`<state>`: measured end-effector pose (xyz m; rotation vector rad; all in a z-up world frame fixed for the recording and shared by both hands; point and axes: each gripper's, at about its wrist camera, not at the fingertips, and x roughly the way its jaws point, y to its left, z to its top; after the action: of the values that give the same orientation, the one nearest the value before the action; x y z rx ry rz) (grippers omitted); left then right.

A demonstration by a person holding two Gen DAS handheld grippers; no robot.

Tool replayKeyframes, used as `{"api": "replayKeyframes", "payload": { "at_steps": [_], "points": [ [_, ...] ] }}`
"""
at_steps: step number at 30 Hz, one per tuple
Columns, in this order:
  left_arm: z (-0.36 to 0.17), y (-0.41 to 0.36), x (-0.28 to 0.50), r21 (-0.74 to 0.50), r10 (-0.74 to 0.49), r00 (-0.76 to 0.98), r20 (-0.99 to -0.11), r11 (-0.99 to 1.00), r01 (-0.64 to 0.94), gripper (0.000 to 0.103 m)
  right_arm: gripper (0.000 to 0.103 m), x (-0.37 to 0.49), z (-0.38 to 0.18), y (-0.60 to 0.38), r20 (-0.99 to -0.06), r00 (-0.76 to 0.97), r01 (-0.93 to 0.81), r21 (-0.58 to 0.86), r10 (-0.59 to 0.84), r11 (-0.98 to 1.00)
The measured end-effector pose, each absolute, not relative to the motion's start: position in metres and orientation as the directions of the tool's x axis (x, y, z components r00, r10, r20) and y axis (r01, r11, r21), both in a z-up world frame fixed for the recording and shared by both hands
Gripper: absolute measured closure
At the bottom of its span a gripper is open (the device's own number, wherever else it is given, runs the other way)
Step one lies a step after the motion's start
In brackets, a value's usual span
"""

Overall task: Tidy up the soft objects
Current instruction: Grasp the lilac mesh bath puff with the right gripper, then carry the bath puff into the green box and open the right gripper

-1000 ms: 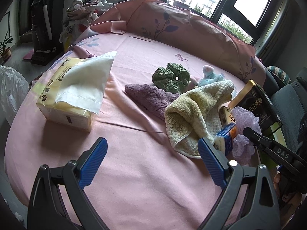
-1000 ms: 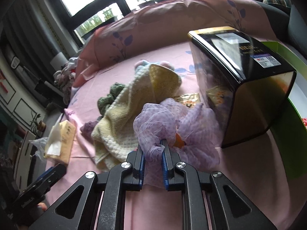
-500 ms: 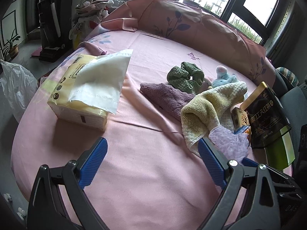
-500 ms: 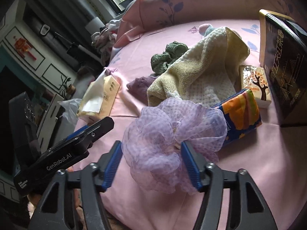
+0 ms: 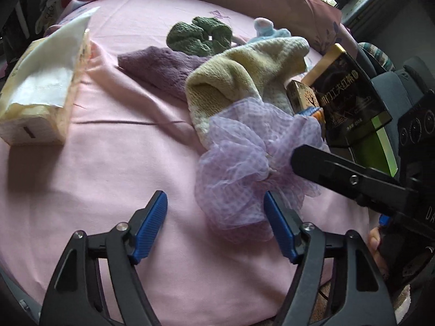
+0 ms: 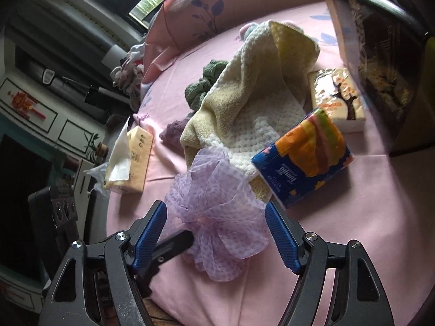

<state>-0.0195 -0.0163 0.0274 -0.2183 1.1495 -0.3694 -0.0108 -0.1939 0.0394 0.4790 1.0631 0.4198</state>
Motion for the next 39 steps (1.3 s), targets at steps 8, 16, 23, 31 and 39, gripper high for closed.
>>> {"api": "replayKeyframes", "payload": {
  "at_steps": [8, 16, 23, 31, 39],
  "points": [
    [0.028, -0.03, -0.022, -0.348, -0.399, 0.383, -0.833, 0.916, 0.199, 0.075, 0.063, -0.007, 0.014, -0.184, -0.726, 0.367, -0.088, 0.595, 0.581, 0.799],
    [0.055, -0.036, -0.035, -0.346, -0.437, 0.497, -0.749, 0.899, 0.269, 0.076, 0.063, -0.017, 0.037, -0.189, -0.635, 0.429, -0.173, 0.64, 0.643, 0.748],
    [0.079, -0.039, -0.05, -0.326, -0.456, 0.605, -0.653, 0.89, 0.319, 0.076, 0.063, -0.032, 0.069, -0.191, -0.571, 0.528, -0.275, 0.586, 0.629, 0.762],
    [0.092, -0.05, -0.057, -0.306, -0.469, 0.672, -0.573, 0.883, 0.355, 0.076, 0.063, -0.045, 0.092, -0.199, -0.525, 0.623, -0.325, 0.5, 0.58, 0.802],
    [0.1, -0.072, -0.061, -0.287, -0.49, 0.692, -0.531, 0.872, 0.396, 0.076, 0.063, -0.053, 0.102, -0.221, -0.501, 0.681, -0.305, 0.469, 0.534, 0.829]
  ]
}}
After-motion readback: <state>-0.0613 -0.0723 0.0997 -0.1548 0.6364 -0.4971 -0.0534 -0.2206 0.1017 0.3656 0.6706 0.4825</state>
